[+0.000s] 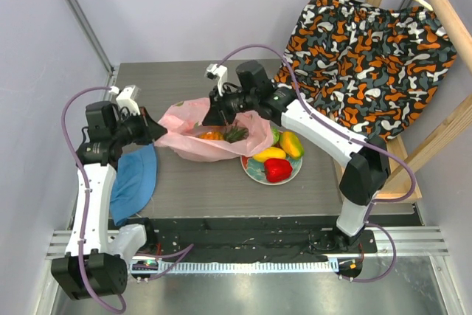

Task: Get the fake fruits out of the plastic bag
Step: Take out the fake fruit from the plastic bag.

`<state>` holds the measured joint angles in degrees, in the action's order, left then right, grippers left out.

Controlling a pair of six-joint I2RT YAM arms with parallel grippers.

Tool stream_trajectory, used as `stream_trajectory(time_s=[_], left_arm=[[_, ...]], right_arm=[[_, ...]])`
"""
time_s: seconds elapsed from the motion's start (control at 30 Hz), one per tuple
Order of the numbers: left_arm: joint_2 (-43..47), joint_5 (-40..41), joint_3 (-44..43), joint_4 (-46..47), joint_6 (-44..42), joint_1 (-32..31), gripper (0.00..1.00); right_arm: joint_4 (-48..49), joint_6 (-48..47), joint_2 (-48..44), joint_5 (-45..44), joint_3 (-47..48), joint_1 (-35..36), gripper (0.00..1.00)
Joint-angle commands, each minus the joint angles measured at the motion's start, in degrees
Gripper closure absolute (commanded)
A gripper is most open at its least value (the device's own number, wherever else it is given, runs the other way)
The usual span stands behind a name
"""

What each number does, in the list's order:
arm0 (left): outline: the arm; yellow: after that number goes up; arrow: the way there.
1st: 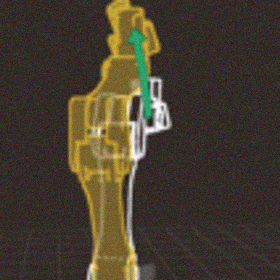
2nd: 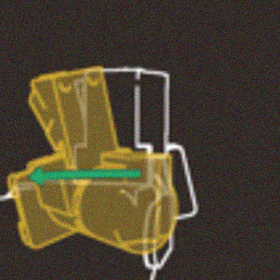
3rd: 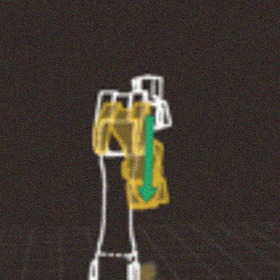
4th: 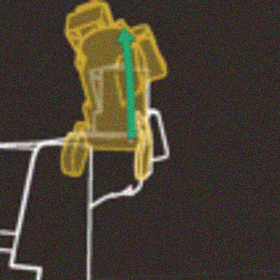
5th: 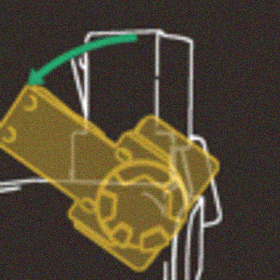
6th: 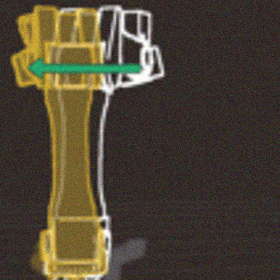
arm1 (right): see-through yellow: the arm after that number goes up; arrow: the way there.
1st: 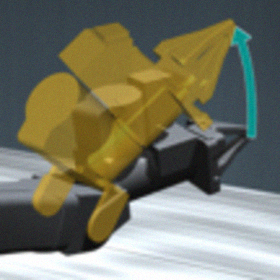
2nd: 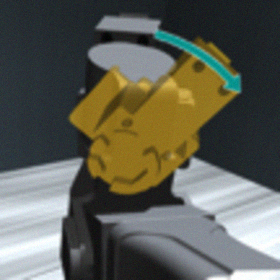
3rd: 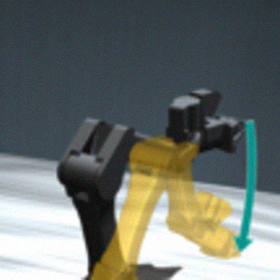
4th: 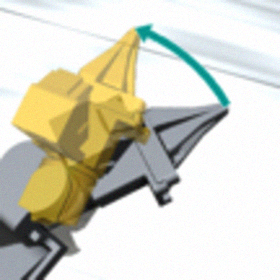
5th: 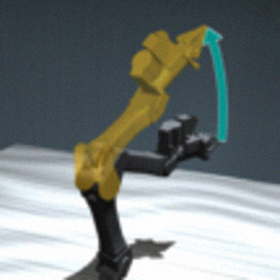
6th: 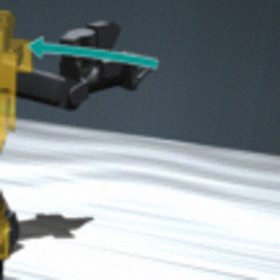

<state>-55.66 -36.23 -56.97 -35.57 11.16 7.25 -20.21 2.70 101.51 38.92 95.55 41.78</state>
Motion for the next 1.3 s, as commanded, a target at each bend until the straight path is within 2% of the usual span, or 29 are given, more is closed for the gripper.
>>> stream_trajectory(time_s=[0.0,0.03,0.07,0.1,0.13,0.17,0.2,0.3,0.33,0.4,0.5,0.57,0.67,0.77,0.83,0.97,1.27], left_arm=[[2.3,-2.5,-1.2,3.7,2.0,-1.0,1.00],[2.9,-2.6,-0.3,3.5,2.1,-1.1,1.00],[3.4,-2.6,0.2,3.0,2.3,-1.1,1.00],[4.5,-2.7,0.6,2.6,2.4,-1.2,1.00],[4.9,-2.6,1.5,2.0,2.4,-1.2,1.00],[5.4,-2.6,1.9,1.6,2.2,-1.3,1.00],[6.2,-2.6,2.5,1.2,2.2,-1.2,1.00],[7.2,-1.6,3.8,-1.2,1.2,-1.3,1.00],[7.8,-1.1,4.1,-3.1,0.7,-1.2,1.00],[8.5,-0.4,4.1,-4.4,-0.7,-1.4,1.00],[9.0,0.6,3.9,-4.9,-1.6,-1.4,1.00],[8.4,0.9,3.7,-5.1,-1.8,-1.4,1.00],[8.1,0.6,4.1,-5.0,-2.3,-1.4,1.00],[7.8,0.4,4.7,-4.5,-2.4,-1.5,1.00],[7.5,0.0,4.9,-3.9,-1.9,-1.6,1.00],[6.4,-0.2,4.8,-2.7,-1.1,-2.1,1.00],[5.4,0.2,4.1,-2.7,-1.5,-2.2,1.00]], right_arm=[[-3.8,2.6,1.8,-13.8,-1.9,0.8,0.77],[-4.0,4.4,2.0,-19.3,-2.3,1.5,0.65],[-4.4,5.5,2.2,-21.8,-2.9,1.9,0.58],[-4.6,6.6,3.1,-23.1,-3.2,2.0,0.51],[-4.7,7.9,3.6,-23.9,-3.3,2.0,0.39],[-4.7,10.6,4.6,-24.8,-3.2,2.0,0.37],[-4.7,11.3,6.1,-24.7,-2.9,2.0,0.36],[-6.9,9.7,8.3,-21.7,-2.7,3.7,0.51],[-7.9,8.5,8.0,-21.5,-3.3,4.6,0.53],[-10.3,5.4,6.9,-23.2,-6.0,6.8,0.52],[-12.2,4.2,4.8,-26.0,-8.3,6.4,0.51],[-13.4,4.2,3.4,-26.0,-9.1,5.9,0.49],[-13.6,5.7,1.2,-30.7,-9.9,5.2,0.44],[-13.4,14.2,1.4,-35.8,-8.8,0.6,0.39],[-13.1,18.5,2.5,-35.1,-7.2,-2.8,0.37],[-12.8,20.0,6.8,-35.2,-3.8,-5.2,0.35],[-9.4,22.3,20.9,-28.5,6.4,-4.8,0.25]])
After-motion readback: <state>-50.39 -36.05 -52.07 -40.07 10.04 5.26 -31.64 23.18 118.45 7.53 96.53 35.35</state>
